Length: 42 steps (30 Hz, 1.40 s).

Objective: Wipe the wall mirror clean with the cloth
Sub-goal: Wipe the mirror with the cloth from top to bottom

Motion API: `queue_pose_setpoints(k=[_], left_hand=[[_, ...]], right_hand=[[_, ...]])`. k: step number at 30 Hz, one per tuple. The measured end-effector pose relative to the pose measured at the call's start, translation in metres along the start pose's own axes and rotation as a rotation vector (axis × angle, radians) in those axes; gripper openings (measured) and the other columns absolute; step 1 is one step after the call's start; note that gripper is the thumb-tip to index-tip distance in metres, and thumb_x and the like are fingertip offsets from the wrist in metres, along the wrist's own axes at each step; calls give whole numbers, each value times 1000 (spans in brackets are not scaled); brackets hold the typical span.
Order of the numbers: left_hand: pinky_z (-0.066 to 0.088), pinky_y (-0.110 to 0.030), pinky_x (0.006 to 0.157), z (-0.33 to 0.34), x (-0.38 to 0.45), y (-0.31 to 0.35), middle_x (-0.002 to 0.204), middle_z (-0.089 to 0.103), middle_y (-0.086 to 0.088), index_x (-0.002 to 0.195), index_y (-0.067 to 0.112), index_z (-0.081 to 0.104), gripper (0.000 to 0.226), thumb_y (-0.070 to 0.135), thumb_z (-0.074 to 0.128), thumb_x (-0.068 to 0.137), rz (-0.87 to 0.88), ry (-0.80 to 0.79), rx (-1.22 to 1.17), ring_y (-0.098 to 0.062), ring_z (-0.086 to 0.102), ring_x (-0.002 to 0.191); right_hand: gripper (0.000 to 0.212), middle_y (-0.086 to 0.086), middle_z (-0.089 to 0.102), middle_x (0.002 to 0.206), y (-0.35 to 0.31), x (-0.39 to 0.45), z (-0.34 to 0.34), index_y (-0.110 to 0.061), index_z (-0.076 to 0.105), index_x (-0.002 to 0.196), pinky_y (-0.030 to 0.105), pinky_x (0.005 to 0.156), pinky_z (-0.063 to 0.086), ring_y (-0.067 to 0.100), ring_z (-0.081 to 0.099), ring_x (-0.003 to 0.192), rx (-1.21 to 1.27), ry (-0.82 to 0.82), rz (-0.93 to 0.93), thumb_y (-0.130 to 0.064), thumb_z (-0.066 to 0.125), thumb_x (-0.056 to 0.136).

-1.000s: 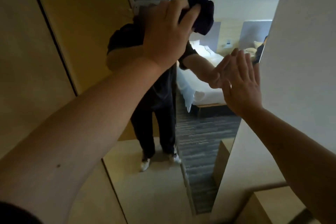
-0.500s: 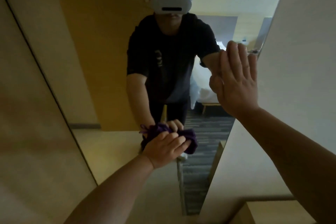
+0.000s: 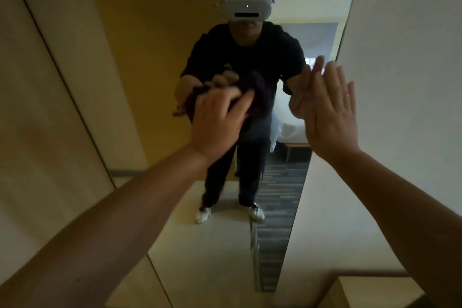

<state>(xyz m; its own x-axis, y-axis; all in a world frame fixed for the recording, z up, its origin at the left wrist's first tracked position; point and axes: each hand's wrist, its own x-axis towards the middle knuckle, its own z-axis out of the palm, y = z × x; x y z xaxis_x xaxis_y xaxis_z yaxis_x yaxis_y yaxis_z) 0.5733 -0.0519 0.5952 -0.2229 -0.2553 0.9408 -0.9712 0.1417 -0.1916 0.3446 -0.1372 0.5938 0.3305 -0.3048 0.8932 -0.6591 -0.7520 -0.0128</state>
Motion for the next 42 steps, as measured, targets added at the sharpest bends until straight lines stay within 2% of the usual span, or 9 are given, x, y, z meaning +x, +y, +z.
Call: queue_pose_setpoints(k=[10, 14, 19, 23, 27, 30, 35, 38, 42], left_hand=[[43, -38, 82, 19, 123, 2, 109, 67, -9, 127, 17, 66, 31, 25, 56, 99, 154, 134, 290, -28, 63, 97], [40, -40, 78, 41, 65, 19, 109, 61, -7, 124, 16, 69, 30, 16, 64, 94, 253, 166, 267, -28, 60, 94], [42, -41, 80, 74, -65, 46, 116, 52, -5, 130, 19, 63, 37, 13, 58, 94, 395, -34, 202, -25, 58, 95], [39, -37, 82, 89, -155, 65, 119, 49, 0, 131, 22, 57, 33, 22, 44, 101, 521, -261, 134, -19, 56, 98], [41, -36, 83, 86, -164, 71, 116, 52, 2, 133, 24, 56, 38, 26, 59, 94, 515, -356, 102, -17, 56, 98], [42, -38, 83, 74, -141, 73, 115, 52, -1, 131, 21, 58, 39, 18, 60, 93, 447, -360, 38, -21, 57, 96], [38, -41, 81, 56, -20, 67, 112, 47, -5, 124, 16, 67, 28, 16, 57, 98, 166, -51, 20, -27, 53, 96], [36, -40, 83, 44, 72, 61, 114, 48, -7, 125, 15, 63, 35, 17, 65, 90, 174, 83, 81, -29, 50, 100], [37, -38, 84, 42, 146, 56, 110, 64, -11, 127, 16, 64, 33, 24, 61, 95, 170, 103, 212, -30, 58, 99]], right_hand=[[60, 15, 4, 165, 65, 7, 12, -12, 7, 158, 54, 123, 3, 33, 0, 152, -146, -105, 163, -39, 20, 106], [62, 23, 11, 163, 69, 5, 27, -5, 14, 156, 52, 121, 0, 40, 6, 150, -149, 0, 124, -40, 17, 105], [55, 27, 19, 159, 78, 4, 41, -1, 22, 153, 49, 121, -2, 44, 14, 148, -174, 130, 75, -32, 25, 108], [57, 26, 16, 160, 86, 3, 44, -4, 17, 155, 49, 121, -4, 42, 11, 149, -221, 110, 50, -33, 26, 108], [60, 25, 9, 162, 85, 4, 40, -4, 11, 156, 49, 121, -7, 40, 3, 151, -255, 26, 53, -33, 32, 107], [64, 19, 0, 164, 82, 3, 32, -7, 6, 157, 44, 121, -14, 27, -14, 149, -260, -52, 84, -35, 36, 107], [65, 15, -5, 164, 76, 4, 20, -10, 1, 157, 47, 122, -9, 26, -18, 148, -242, -123, 76, -35, 34, 107], [66, 11, -8, 163, 77, 3, 14, -13, -10, 154, 50, 123, -4, 25, -17, 148, -245, -156, 51, -37, 30, 107], [63, 19, 7, 164, 78, 3, 15, -7, 6, 156, 50, 122, -1, 24, -11, 148, -232, -116, 45, -35, 33, 106]])
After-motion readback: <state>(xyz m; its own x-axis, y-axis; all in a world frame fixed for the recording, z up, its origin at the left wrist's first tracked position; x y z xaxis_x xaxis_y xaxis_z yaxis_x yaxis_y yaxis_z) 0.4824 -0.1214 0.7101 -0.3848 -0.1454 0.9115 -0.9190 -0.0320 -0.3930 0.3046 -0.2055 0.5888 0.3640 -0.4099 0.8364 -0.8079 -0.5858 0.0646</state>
